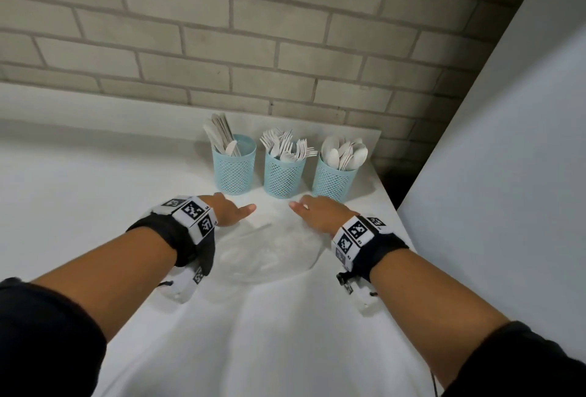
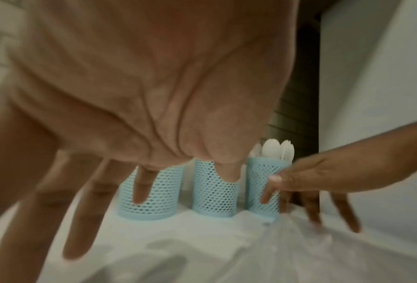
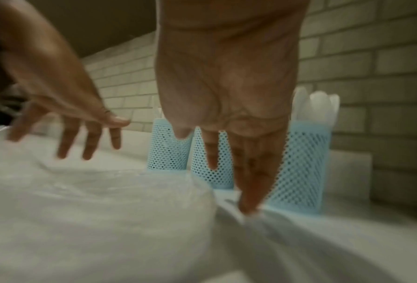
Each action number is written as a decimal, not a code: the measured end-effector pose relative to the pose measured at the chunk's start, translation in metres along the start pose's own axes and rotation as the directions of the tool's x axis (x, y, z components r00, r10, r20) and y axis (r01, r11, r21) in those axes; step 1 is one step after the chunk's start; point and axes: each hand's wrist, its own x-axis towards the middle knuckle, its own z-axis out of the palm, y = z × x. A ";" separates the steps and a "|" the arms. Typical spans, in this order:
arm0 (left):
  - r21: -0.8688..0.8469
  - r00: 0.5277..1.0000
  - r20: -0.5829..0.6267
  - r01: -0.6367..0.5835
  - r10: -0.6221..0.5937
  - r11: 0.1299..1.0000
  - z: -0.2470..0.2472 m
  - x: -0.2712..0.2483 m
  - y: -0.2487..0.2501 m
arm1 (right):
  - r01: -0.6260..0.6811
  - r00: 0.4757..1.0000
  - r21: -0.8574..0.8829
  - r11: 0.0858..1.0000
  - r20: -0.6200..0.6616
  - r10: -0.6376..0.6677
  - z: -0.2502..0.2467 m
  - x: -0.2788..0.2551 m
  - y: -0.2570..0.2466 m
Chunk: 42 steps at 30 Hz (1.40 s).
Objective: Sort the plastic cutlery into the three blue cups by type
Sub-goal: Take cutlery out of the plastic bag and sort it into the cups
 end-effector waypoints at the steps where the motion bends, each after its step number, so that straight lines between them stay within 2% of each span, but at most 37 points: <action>1: 0.028 1.000 0.015 0.027 -0.027 0.999 0.003 -0.005 -0.004 | -0.102 0.993 0.027 0.994 0.067 0.100 0.006 -0.002 0.001; 3: 0.006 0.998 0.057 0.039 -0.039 0.999 0.004 -0.013 -0.008 | -0.197 0.978 0.116 0.973 0.086 0.188 0.013 -0.004 -0.002; 5: -0.082 0.995 0.088 0.054 -0.046 0.995 0.010 -0.016 -0.011 | -0.234 0.971 0.254 0.939 0.119 0.209 0.016 -0.010 -0.014; 7: -0.256 0.991 0.129 0.054 -0.021 0.965 0.016 -0.017 -0.008 | -0.251 0.962 0.347 0.904 0.192 0.194 0.016 -0.015 -0.031; 8: -0.393 0.991 0.131 0.034 0.019 0.919 0.019 -0.019 -0.004 | -0.253 0.960 0.382 0.889 0.214 0.182 0.016 -0.017 -0.040; 9: -0.552 0.989 0.140 0.037 0.050 0.833 0.024 -0.016 0.001 | -0.260 0.957 0.421 0.869 0.231 0.175 0.016 -0.019 -0.048; 11: -0.827 0.984 0.150 0.070 0.099 0.558 0.030 -0.014 0.012 | -0.252 0.960 0.583 0.773 0.251 0.123 0.015 -0.025 -0.065; 12: -0.910 0.982 0.139 0.074 0.130 0.408 0.033 -0.011 0.017 | -0.248 0.961 0.701 0.668 0.264 0.080 0.015 -0.028 -0.074; 14: -0.975 0.982 0.106 0.072 0.157 0.210 0.033 -0.002 0.020 | -0.260 0.962 0.870 0.418 0.270 0.036 0.017 -0.028 -0.088; 16: -0.989 0.971 0.124 0.105 0.206 0.102 0.038 0.023 0.013 | -0.295 0.955 0.903 0.312 0.293 0.055 0.013 -0.030 -0.092; 18: -0.996 0.973 0.070 0.057 0.220 0.066 0.043 0.041 0.010 | -0.322 0.940 0.884 0.339 0.342 0.002 0.007 -0.035 -0.087; 20: -0.998 0.990 -0.048 -0.054 0.135 0.042 0.033 0.017 0.016 | -0.338 0.939 0.878 0.338 0.340 0.054 0.002 -0.037 -0.076; 21: -0.986 0.988 -0.151 -0.151 0.017 0.072 0.031 0.009 0.020 | -0.310 0.950 0.885 0.347 0.297 0.094 0.001 -0.038 -0.072; 22: -0.960 0.962 -0.260 -0.248 -0.085 0.132 0.031 0.007 0.023 | -0.283 0.957 0.897 0.341 0.241 0.160 0.004 -0.034 -0.069; 23: -0.935 0.928 -0.336 -0.307 -0.163 0.178 0.031 0.003 0.025 | -0.277 0.951 0.882 0.382 0.194 0.241 0.005 -0.033 -0.066; 24: -0.906 0.893 -0.404 -0.362 -0.197 0.219 0.033 0.002 0.027 | -0.277 0.943 0.862 0.424 0.160 0.292 0.008 -0.030 -0.065; 25: -0.893 0.877 -0.436 -0.393 -0.201 0.221 0.033 0.000 0.029 | -0.304 0.938 0.855 0.419 0.191 0.290 0.011 -0.031 -0.065; 27: -0.857 0.849 -0.499 -0.455 -0.173 0.241 0.035 -0.002 0.034 | -0.388 0.918 0.888 0.246 0.348 0.189 0.015 -0.034 -0.064; 28: -0.835 0.835 -0.532 -0.492 -0.139 0.246 0.036 -0.003 0.038 | -0.359 0.927 0.921 0.150 0.334 0.169 0.014 -0.034 -0.063; 30: -0.828 0.843 -0.532 -0.501 -0.074 0.251 0.037 -0.009 0.048 | -0.178 0.962 0.982 0.056 0.162 0.220 0.009 -0.031 -0.060; 31: -0.838 0.862 -0.504 -0.474 -0.049 0.272 0.038 -0.010 0.053 | -0.102 0.964 0.993 0.056 0.085 0.253 0.006 -0.032 -0.062; 33: -0.869 0.915 -0.402 -0.380 -0.008 0.316 0.039 -0.013 0.059 | -0.030 0.962 0.996 0.085 0.005 0.273 0.003 -0.033 -0.067; 35: -0.891 0.938 -0.345 -0.334 0.023 0.308 0.036 -0.017 0.064 | 0.041 0.960 0.991 0.131 -0.075 0.269 0.008 -0.032 -0.074; 36: -0.873 0.926 -0.376 -0.367 0.036 0.320 0.034 -0.020 0.066 | 0.078 0.959 0.984 0.163 -0.119 0.259 0.010 -0.032 -0.075; 37: -0.831 0.905 -0.425 -0.405 0.035 0.381 0.032 -0.024 0.067 | 0.116 0.951 0.968 0.222 -0.173 0.257 0.013 -0.032 -0.074; 39: -0.719 0.835 -0.549 -0.452 -0.032 0.527 0.026 -0.029 0.067 | 0.196 0.918 0.887 0.419 -0.316 0.240 0.013 -0.034 -0.070; 40: -0.696 0.810 -0.583 -0.460 -0.060 0.551 0.025 -0.028 0.066 | 0.216 0.907 0.848 0.485 -0.358 0.222 0.013 -0.033 -0.068; 41: -0.691 0.785 -0.613 -0.483 -0.083 0.538 0.022 -0.027 0.064 | 0.202 0.918 0.844 0.498 -0.340 0.204 0.013 -0.033 -0.067; 42: -0.698 0.774 -0.625 -0.492 -0.105 0.520 0.019 -0.028 0.062 | 0.122 0.960 0.876 0.466 -0.223 0.168 0.012 -0.034 -0.066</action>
